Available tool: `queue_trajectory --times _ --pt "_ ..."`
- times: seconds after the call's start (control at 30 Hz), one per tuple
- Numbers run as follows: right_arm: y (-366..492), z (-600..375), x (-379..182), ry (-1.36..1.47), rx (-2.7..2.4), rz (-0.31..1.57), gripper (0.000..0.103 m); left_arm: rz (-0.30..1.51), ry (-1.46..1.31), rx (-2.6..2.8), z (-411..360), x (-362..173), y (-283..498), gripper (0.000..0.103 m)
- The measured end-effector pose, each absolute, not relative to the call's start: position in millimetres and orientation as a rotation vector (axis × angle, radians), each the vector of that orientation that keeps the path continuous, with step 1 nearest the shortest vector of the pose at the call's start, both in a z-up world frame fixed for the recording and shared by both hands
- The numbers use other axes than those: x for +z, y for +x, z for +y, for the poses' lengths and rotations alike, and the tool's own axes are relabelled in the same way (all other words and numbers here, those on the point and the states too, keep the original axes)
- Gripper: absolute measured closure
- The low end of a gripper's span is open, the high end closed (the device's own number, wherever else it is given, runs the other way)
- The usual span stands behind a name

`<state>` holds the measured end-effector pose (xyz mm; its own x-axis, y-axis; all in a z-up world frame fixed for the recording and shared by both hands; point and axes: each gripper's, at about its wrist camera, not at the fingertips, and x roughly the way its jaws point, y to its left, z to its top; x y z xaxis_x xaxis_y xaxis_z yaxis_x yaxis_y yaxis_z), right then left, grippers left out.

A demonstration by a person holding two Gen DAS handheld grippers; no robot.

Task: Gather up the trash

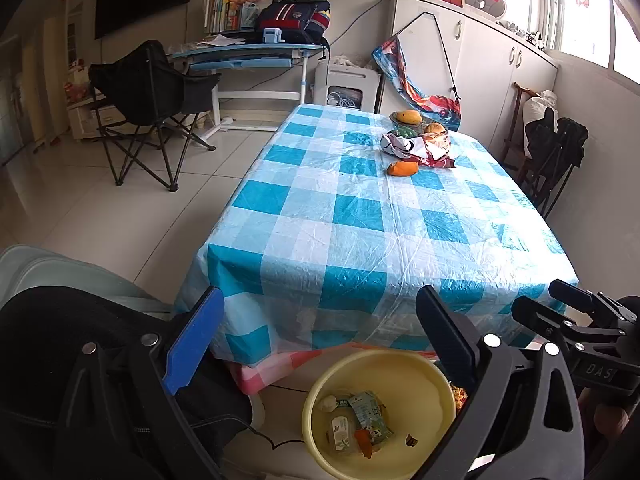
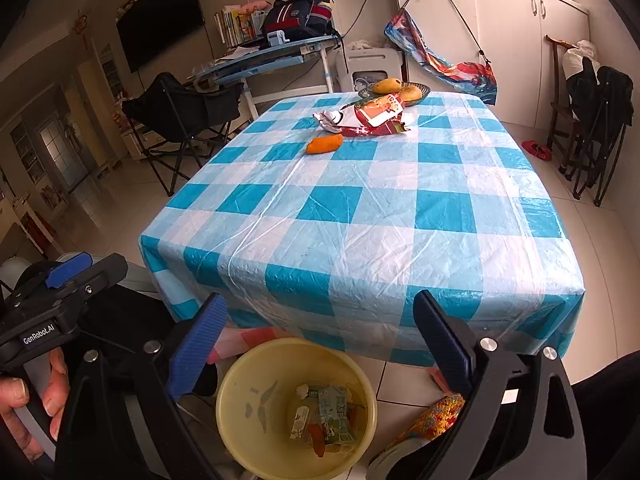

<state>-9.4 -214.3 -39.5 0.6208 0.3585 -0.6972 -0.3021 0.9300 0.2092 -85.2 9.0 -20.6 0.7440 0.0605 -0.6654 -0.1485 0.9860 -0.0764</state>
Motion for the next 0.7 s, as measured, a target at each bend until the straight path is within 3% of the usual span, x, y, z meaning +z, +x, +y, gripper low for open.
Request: queue_trajectory --times 0.7 --pt "-9.2 -213.5 -42.7 0.069 0.380 0.823 0.012 0.725 -0.125 0.116 8.2 -21.3 -83.7 0.008"
